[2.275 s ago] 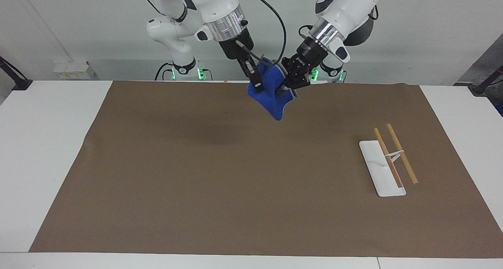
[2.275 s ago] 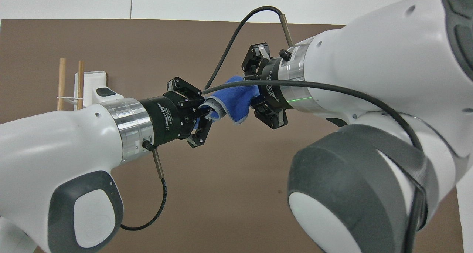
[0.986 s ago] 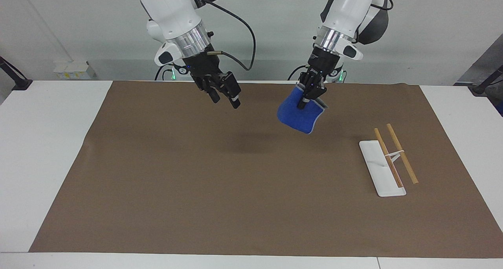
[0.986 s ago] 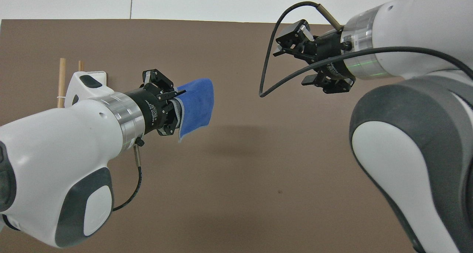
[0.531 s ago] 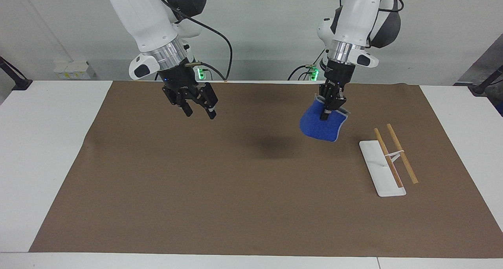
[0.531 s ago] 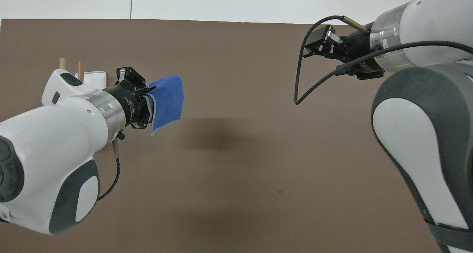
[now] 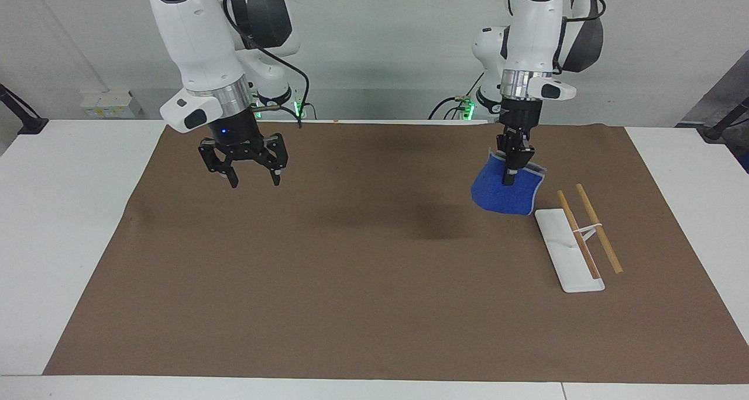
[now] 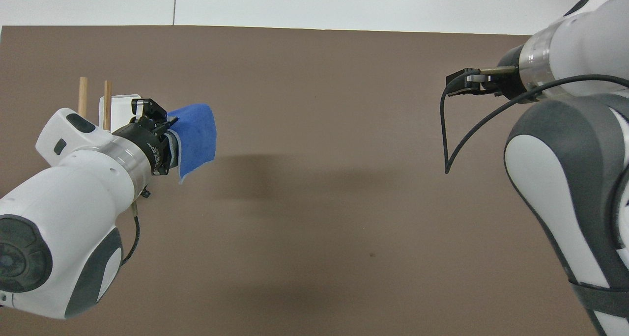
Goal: Right arm passes towel to left arm to hang
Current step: 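Carry the towel with the left gripper while the right gripper retracts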
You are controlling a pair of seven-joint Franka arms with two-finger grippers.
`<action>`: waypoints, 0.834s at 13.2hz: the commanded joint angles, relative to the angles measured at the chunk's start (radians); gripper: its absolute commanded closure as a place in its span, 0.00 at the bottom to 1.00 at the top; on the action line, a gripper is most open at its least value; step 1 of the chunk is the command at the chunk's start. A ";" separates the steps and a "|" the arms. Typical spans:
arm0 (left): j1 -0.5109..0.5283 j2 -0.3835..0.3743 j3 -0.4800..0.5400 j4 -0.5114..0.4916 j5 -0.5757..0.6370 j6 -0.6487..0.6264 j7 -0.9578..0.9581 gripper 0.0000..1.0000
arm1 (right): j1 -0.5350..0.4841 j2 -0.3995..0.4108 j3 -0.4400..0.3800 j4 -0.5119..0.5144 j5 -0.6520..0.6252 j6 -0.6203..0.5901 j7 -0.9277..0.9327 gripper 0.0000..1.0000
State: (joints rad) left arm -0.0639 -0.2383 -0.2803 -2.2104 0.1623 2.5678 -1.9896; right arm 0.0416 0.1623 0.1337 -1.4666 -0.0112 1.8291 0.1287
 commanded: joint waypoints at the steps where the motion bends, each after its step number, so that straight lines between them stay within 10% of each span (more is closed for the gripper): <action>1: 0.048 -0.039 -0.007 -0.077 0.062 0.060 -0.012 1.00 | -0.022 -0.027 0.010 -0.031 -0.061 0.000 -0.067 0.15; 11: 0.255 0.040 -0.007 -0.115 0.181 0.253 -0.015 1.00 | -0.054 -0.021 0.004 0.081 -0.122 -0.230 -0.193 0.16</action>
State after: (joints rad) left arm 0.1471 -0.2265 -0.2802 -2.3127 0.3037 2.7470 -1.9896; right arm 0.0206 0.1414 0.1296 -1.4121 -0.1176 1.6463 -0.0255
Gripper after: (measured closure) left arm 0.978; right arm 0.159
